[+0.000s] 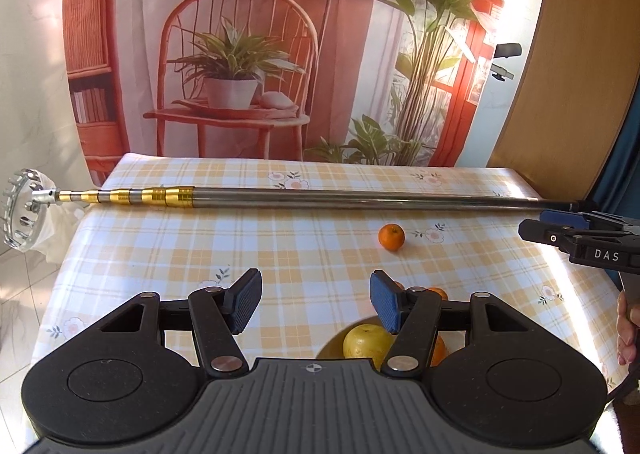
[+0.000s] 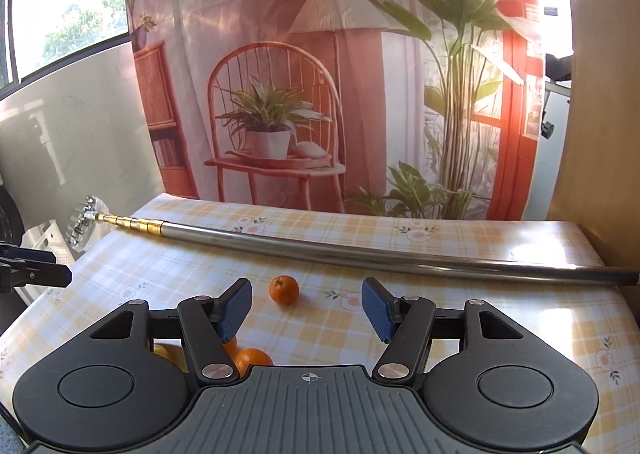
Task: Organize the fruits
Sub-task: 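Move the left tool to a mandarin on the table while the right tool withdraws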
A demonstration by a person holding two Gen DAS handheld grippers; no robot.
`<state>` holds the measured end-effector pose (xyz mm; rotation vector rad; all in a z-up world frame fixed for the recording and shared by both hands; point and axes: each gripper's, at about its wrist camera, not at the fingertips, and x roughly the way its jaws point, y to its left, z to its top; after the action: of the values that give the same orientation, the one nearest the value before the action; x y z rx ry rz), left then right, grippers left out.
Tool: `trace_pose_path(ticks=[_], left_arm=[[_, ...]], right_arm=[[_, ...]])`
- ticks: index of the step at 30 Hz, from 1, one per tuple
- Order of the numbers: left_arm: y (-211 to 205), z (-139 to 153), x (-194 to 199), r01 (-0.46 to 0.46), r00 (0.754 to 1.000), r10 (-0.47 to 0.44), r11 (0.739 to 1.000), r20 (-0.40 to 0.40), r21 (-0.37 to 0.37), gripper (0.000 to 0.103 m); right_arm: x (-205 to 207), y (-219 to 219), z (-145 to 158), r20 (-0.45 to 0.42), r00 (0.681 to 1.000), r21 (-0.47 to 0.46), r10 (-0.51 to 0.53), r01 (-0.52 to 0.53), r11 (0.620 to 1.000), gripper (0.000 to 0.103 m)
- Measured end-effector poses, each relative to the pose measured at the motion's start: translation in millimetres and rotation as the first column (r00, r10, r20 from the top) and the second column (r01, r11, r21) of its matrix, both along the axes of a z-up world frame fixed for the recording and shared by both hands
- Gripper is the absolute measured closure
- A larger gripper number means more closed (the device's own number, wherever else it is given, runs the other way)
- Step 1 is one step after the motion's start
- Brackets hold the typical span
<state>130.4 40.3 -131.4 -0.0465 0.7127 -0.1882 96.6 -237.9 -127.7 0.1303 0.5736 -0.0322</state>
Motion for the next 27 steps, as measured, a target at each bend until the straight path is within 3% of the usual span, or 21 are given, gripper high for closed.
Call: trace_pose_path(ticks=[10, 17, 20, 23, 27], left_arm=[[-28.0, -32.8, 40.7, 0.116, 0.991, -0.114, 0.993, -0.077, 0.033, 0.044], [-60.2, -58.8, 72.0, 0.254, 0.959, -0.243, 0.965, -0.146, 0.061, 0.051], [-70.8, -71.3, 85.2, 0.272, 0.95, -0.252, 0.958, -0.184, 0.088, 0.055], [-74.4, -79.3, 97.3, 0.279, 0.941, -0.259, 0.958, -0.217, 0.065, 0.057], [-74.6, -90.2, 109.6, 0.277, 0.925, -0.273, 0.961, -0.264, -0.02, 0.057]], right_arm=[[18.2, -17.3, -24.3, -0.061, 0.998, 0.096, -0.019, 0.025, 0.995, 0.045], [28.3, -28.3, -40.9, -0.092, 0.996, 0.141, -0.02, 0.033, 0.99, 0.045], [30.3, -31.2, -47.3, -0.102, 0.995, 0.156, -0.017, 0.033, 0.987, 0.045], [31.2, -34.8, -53.4, -0.112, 0.994, 0.173, -0.019, 0.038, 0.984, 0.045], [30.9, -32.6, -61.6, -0.13, 0.991, 0.147, -0.013, 0.032, 0.989, 0.045]])
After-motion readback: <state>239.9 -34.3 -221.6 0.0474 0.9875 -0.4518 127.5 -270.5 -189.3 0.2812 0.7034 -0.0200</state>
